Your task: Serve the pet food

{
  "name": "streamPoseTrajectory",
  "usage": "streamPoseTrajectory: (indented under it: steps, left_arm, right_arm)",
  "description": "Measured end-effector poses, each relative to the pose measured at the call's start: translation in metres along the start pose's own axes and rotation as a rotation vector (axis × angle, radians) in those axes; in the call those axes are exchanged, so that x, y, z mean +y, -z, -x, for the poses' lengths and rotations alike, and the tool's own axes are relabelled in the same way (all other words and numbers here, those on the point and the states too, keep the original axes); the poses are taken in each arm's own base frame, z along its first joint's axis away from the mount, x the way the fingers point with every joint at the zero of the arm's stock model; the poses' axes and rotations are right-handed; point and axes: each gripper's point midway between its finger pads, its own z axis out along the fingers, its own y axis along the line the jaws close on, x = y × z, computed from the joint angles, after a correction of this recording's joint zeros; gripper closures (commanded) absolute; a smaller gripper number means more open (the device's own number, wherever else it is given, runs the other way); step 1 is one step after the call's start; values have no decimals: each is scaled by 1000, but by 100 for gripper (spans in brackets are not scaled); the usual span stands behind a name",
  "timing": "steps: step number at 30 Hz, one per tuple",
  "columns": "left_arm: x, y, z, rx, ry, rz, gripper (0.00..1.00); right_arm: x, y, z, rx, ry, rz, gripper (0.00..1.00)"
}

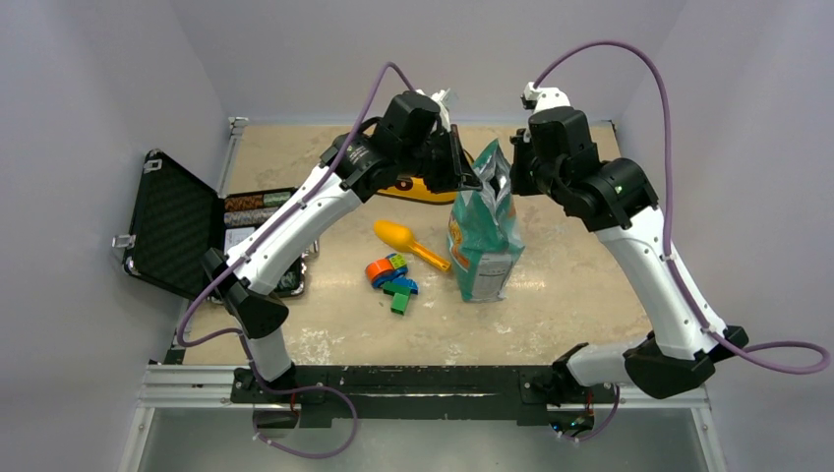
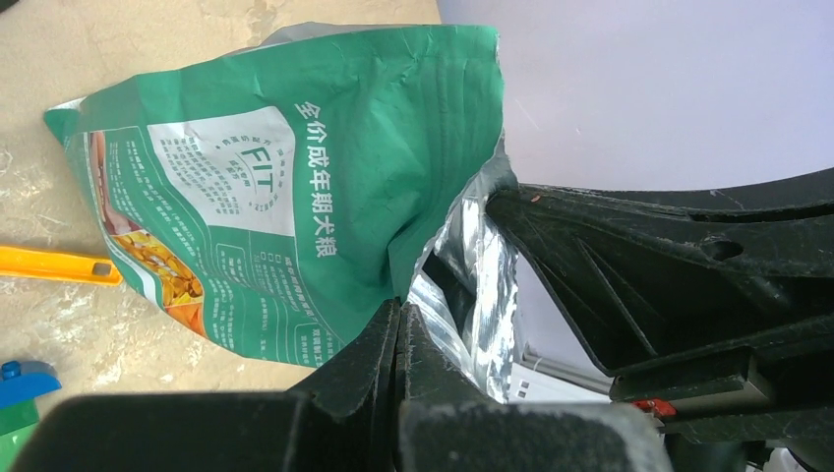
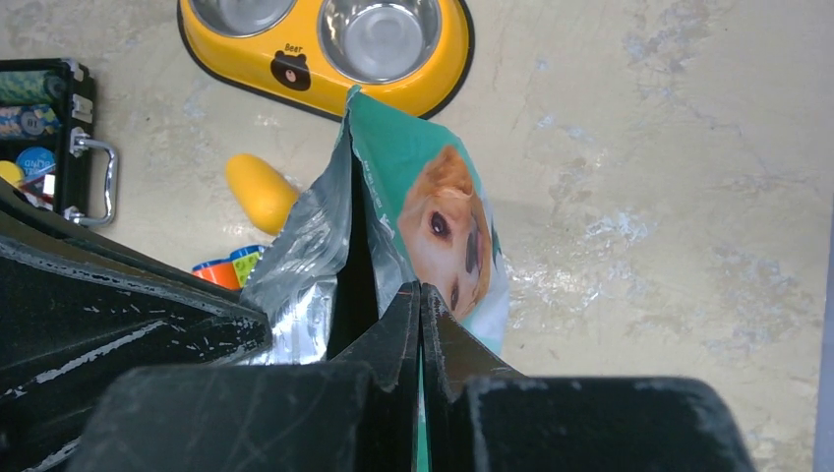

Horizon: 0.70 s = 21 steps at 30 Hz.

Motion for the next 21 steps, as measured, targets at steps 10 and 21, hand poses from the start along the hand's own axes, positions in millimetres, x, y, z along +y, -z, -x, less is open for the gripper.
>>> streamPoseTrajectory:
  steps: [10,21]
  left_arm:
    - [-9,-5,-3,34,-2,-50,93]
    - [-13,-24,4,37,-4,-65,86]
  right_arm:
    - [8,6,3,-11,25,66,100]
    - [22,25,6,-30,0,181,100]
